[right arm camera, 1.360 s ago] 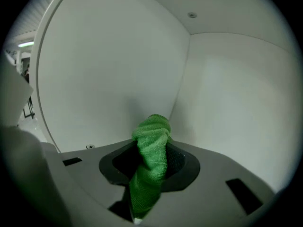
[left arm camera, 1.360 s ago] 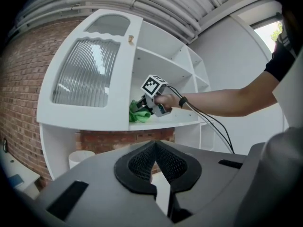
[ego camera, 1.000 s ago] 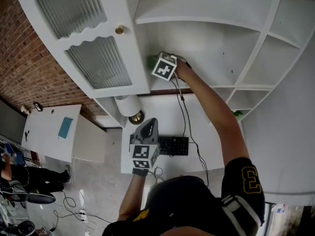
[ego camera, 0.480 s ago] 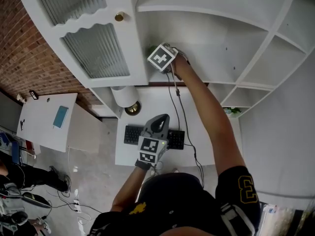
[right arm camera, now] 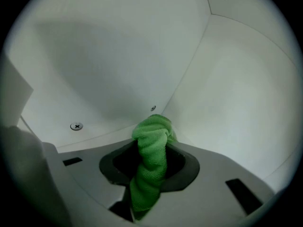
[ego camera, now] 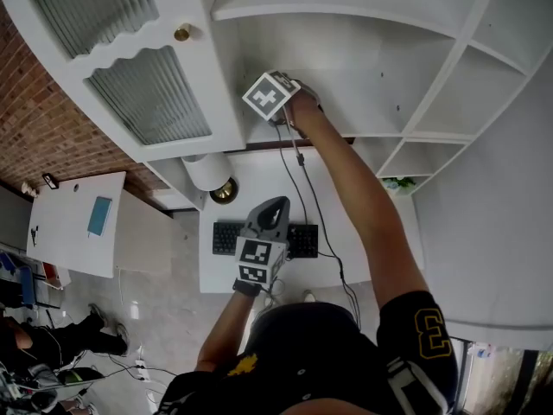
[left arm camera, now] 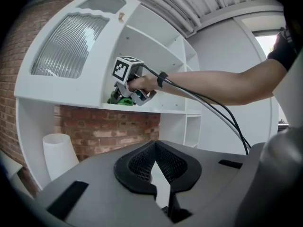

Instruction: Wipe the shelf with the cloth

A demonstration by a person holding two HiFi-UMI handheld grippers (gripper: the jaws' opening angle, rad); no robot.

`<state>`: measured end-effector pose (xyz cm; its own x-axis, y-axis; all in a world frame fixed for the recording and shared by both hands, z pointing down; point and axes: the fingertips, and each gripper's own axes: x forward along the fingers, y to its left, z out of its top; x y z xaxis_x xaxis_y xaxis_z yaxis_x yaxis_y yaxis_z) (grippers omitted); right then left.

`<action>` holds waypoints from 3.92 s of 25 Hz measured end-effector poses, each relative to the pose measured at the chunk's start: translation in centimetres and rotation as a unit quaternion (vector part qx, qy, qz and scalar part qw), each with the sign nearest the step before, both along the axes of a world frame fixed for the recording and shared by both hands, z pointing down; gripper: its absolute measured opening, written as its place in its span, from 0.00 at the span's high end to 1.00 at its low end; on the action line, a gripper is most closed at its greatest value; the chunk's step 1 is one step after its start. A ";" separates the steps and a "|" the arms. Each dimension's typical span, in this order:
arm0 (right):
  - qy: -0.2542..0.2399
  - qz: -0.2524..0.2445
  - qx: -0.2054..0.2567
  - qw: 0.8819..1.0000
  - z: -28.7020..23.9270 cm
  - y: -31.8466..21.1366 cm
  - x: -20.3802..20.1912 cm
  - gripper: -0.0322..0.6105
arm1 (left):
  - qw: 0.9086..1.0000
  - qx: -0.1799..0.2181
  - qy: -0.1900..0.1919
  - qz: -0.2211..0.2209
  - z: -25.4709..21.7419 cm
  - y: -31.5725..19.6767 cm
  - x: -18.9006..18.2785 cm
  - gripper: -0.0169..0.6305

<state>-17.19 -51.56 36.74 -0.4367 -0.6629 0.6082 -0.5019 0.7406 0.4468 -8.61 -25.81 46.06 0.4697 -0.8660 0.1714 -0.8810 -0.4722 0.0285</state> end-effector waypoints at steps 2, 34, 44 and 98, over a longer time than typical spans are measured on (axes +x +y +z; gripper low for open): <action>-0.001 0.010 0.001 1.000 -0.1 -0.2 0.6 0.80 | 1.000 0.000 0.003 0.003 0.1 -0.1 0.2 0.95; -0.015 0.201 -0.013 0.979 0.2 -3.9 18.4 0.80 | 0.995 -0.009 -0.006 0.095 1.2 0.6 6.9 0.95; -0.022 0.254 -0.016 0.967 0.2 -4.6 23.5 0.80 | 0.993 -0.009 0.000 0.120 0.7 1.0 8.7 0.95; -0.171 -0.015 -0.049 0.984 -0.6 5.1 -1.6 0.79 | 0.999 -0.039 0.020 -0.027 4.5 1.6 -4.9 0.95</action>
<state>-18.75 -46.50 36.12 -0.6453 -0.5924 0.4823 -0.5884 0.7881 0.1807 -13.51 -24.23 50.52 0.4298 -0.8755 0.2208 -0.9029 -0.4182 0.0994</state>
